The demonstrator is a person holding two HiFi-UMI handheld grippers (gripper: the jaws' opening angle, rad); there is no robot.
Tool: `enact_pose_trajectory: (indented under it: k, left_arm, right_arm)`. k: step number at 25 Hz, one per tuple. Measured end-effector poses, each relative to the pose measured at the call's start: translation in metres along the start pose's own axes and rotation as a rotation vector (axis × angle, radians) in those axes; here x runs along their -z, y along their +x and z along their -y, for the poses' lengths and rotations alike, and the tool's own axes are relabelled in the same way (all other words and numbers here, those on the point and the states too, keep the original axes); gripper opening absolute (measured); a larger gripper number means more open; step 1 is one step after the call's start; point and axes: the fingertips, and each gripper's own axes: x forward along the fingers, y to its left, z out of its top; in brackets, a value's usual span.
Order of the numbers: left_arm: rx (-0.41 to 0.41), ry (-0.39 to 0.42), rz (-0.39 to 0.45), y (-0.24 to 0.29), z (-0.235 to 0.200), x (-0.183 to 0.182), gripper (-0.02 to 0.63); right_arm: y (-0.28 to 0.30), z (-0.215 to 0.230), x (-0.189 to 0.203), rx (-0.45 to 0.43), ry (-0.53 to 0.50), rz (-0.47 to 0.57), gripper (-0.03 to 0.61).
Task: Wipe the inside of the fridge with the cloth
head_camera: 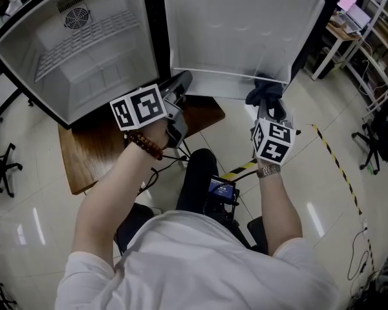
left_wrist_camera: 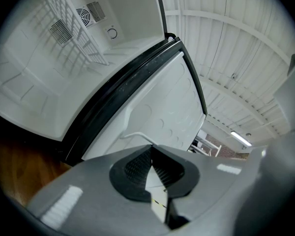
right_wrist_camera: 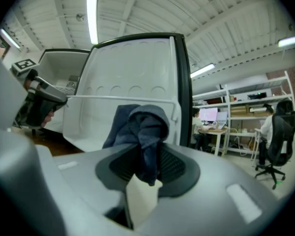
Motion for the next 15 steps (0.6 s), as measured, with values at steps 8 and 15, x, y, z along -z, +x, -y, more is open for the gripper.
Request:
enact_pose_trajectory:
  k: [8, 15]
  left_arm:
    - [-0.019, -0.01, -0.057, -0.003, -0.007, 0.022, 0.005]
    - [-0.064, 0.02, -0.054, -0.016, -0.014, 0.031, 0.006]
  right_arm:
    - [-0.03, -0.056, -0.01, -0.166, -0.021, 0.022, 0.103]
    - [-0.04, -0.132, -0.013, -0.337, -0.041, 0.023, 0.103]
